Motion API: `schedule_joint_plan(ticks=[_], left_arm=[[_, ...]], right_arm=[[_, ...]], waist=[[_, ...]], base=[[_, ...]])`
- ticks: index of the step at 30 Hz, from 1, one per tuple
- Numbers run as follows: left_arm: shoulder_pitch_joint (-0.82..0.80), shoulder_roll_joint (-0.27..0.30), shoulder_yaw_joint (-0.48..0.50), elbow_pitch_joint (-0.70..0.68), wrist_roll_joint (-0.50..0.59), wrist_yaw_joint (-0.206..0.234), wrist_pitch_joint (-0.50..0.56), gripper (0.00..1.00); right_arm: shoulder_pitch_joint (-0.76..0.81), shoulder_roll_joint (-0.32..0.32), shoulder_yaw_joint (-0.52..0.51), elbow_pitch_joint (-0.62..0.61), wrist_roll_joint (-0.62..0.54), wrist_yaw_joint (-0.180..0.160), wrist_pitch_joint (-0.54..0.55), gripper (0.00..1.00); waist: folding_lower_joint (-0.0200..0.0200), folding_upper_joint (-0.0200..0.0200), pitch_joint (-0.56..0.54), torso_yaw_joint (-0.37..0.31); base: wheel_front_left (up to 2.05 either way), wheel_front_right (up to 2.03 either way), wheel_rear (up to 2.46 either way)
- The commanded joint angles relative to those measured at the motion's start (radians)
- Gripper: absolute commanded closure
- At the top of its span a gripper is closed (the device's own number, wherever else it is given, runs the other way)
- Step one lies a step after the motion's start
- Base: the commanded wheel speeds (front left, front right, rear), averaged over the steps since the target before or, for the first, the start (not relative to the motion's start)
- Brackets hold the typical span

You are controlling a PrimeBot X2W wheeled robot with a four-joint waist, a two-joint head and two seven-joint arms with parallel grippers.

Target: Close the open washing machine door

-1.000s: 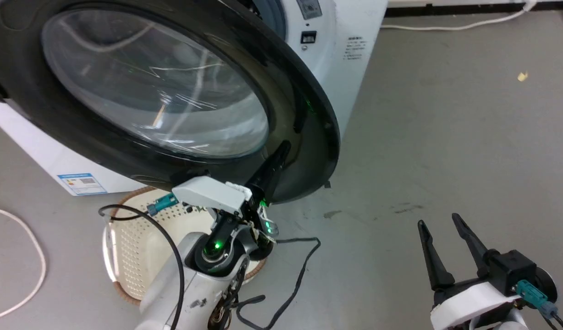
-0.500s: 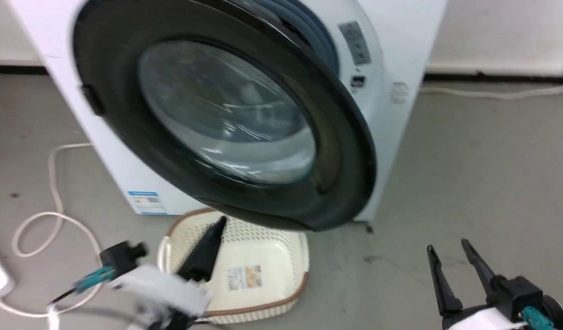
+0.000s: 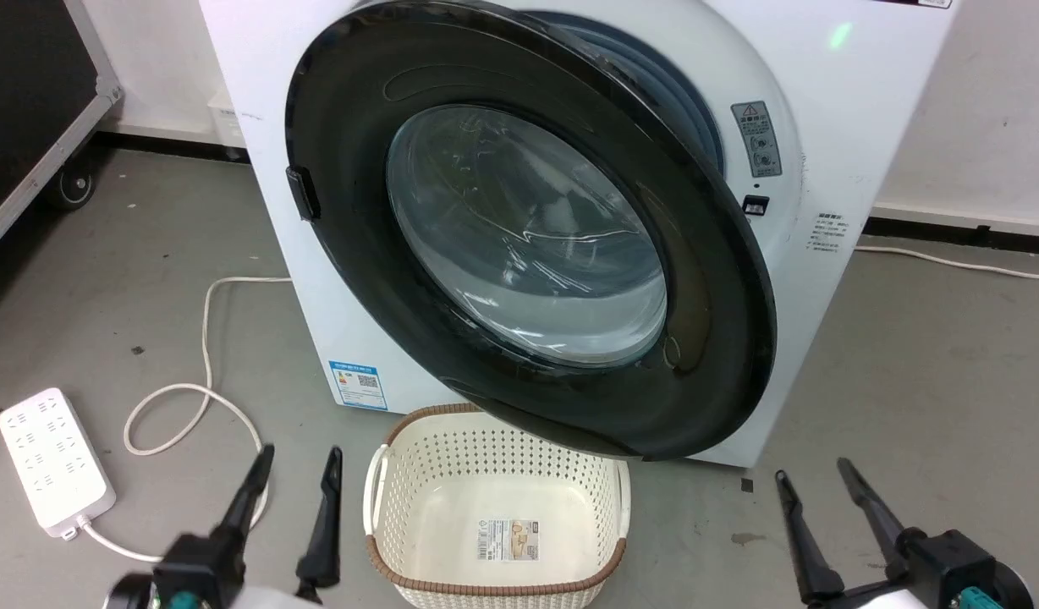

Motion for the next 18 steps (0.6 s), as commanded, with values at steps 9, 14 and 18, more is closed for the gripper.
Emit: schedule_joint_plan(ticks=[9, 14, 18], left_arm=[[0.083, -0.070, 0.030, 0.001, 0.172, 0.010, -0.005, 0.00], [0.057, -0.093, 0.033, 0.017, 0.201, -0.002, -0.005, 0.00], [0.029, -0.112, 0.029, 0.020, 0.218, -0.012, -0.005, 0.00]], right_arm=[[0.003, -0.005, 0.119, -0.020, 0.022, 0.001, 0.004, 1.00], [-0.081, -0.080, 0.233, -0.051, 0.049, 0.001, 0.039, 1.00], [-0.172, -0.146, 0.288, -0.057, 0.079, 0.001, 0.082, 1.00]], waist=[[0.0001, 0.0000, 0.027, 0.037], [0.0001, 0.0000, 0.088, 0.074], [0.0001, 0.0000, 0.141, 0.100]], base=[[0.00, 0.00, 0.00], [0.00, 0.00, 0.00], [0.00, 0.00, 0.00]])
